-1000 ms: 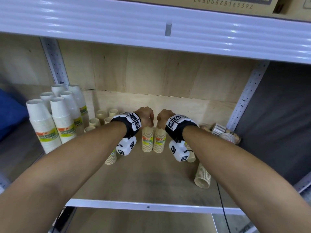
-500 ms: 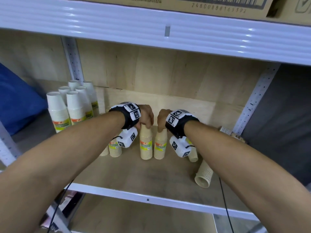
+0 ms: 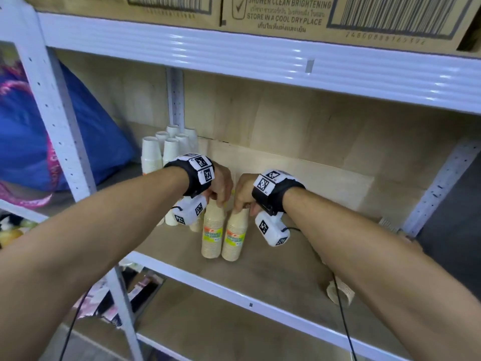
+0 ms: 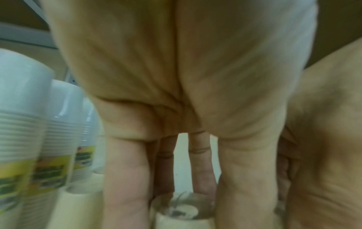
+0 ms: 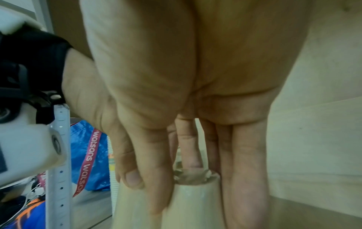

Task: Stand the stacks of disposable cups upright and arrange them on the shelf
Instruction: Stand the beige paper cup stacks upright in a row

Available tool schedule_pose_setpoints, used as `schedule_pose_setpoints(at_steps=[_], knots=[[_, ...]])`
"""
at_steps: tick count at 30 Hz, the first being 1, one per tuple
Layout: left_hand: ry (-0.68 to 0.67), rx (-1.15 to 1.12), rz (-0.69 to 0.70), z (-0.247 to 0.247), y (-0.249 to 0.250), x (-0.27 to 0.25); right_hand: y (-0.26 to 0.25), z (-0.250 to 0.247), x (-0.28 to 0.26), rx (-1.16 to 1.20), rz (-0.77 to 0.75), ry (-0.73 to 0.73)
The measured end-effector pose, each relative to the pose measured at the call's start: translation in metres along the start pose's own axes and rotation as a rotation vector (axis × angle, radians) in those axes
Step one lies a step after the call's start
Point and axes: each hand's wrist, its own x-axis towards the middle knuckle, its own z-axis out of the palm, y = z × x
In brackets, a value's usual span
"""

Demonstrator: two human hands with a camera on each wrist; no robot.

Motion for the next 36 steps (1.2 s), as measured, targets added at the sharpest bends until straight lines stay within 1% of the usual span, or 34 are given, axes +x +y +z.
schedule_pose_setpoints(at_steps=[3, 6, 8, 13, 18, 21, 26, 32, 36], knots=[[0.007, 0.036, -0.043, 0.001, -0.017, -0.010, -0.019, 0.007, 0.006, -0.005, -0.053, 0.051], [0.093, 0.067, -0.077, 0.002, -0.033, -0.018, -0.034, 0.013, 0.008, 0.027, -0.090, 0.065], [0.107, 0.026, -0.089, 0.003, -0.044, -0.020, -0.043, 0.015, 0.012, 0.026, -0.089, 0.075], [0.169, -0.018, -0.085, 0.007, -0.062, -0.020, -0.054, 0.021, 0.030, -0.043, -0.110, 0.103], [0.153, -0.080, -0.052, 0.015, -0.073, -0.018, -0.062, 0.023, 0.033, -0.031, -0.102, 0.095], [0.178, -0.083, -0.037, 0.015, -0.074, -0.019, -0.064, 0.024, 0.036, -0.030, -0.106, 0.104], [0.196, -0.072, -0.057, 0.011, -0.076, -0.022, -0.064, 0.021, 0.033, -0.005, -0.109, 0.122], [0.272, -0.098, -0.045, -0.012, -0.068, -0.027, -0.058, 0.003, 0.016, 0.039, -0.122, 0.173], [0.334, -0.081, -0.008, -0.028, -0.052, -0.025, -0.040, -0.010, 0.009, 0.064, -0.059, 0.235]])
